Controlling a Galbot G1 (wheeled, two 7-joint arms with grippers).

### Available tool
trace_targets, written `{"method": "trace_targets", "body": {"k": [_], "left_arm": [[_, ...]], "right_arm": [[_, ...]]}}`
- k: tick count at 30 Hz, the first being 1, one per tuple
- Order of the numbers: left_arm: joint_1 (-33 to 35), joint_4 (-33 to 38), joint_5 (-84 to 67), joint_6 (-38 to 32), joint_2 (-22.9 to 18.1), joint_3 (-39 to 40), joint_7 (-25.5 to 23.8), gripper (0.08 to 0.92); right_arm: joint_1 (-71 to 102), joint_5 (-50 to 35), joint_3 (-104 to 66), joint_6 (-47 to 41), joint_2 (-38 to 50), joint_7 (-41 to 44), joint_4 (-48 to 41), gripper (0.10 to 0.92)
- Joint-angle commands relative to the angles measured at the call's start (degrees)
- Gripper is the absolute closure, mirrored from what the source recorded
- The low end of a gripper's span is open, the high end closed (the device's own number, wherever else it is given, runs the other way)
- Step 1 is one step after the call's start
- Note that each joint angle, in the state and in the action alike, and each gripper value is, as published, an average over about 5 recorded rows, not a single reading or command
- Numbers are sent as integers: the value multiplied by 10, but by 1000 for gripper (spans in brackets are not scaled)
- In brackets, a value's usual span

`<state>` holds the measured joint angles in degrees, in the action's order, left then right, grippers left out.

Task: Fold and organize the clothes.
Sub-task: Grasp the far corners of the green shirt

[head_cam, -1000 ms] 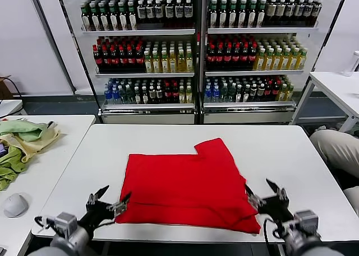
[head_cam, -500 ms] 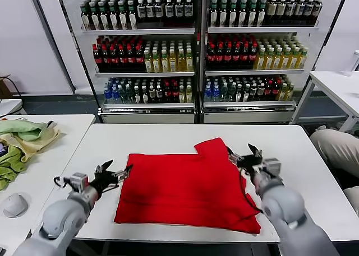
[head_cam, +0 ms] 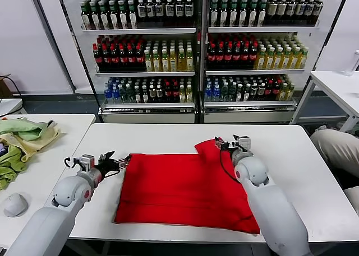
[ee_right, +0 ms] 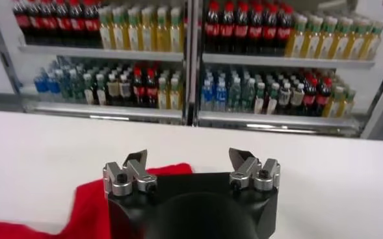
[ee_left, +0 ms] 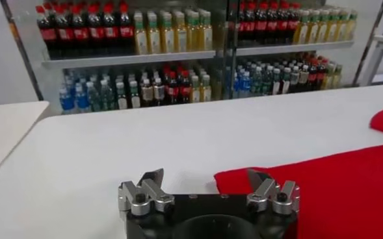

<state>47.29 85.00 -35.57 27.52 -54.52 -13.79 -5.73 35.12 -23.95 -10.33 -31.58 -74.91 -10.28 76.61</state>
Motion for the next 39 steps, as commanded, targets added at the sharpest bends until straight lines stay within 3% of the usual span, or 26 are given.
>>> {"method": "trace_targets", "body": {"k": [1,22,39], "left_arm": [[-53,-67,1,-6,-9,30,-32,177],[-37,-63,26,-3,-9,34,-29,198],[-22,-54,23,-20,-17,30,-45,683]], "right_arm": [[-45,50,3,24,-43,10,-121,203],[-58,41,-7,44,-76,11,-168,225],[-47,29,-7,51,-65,16,-128,680]]}}
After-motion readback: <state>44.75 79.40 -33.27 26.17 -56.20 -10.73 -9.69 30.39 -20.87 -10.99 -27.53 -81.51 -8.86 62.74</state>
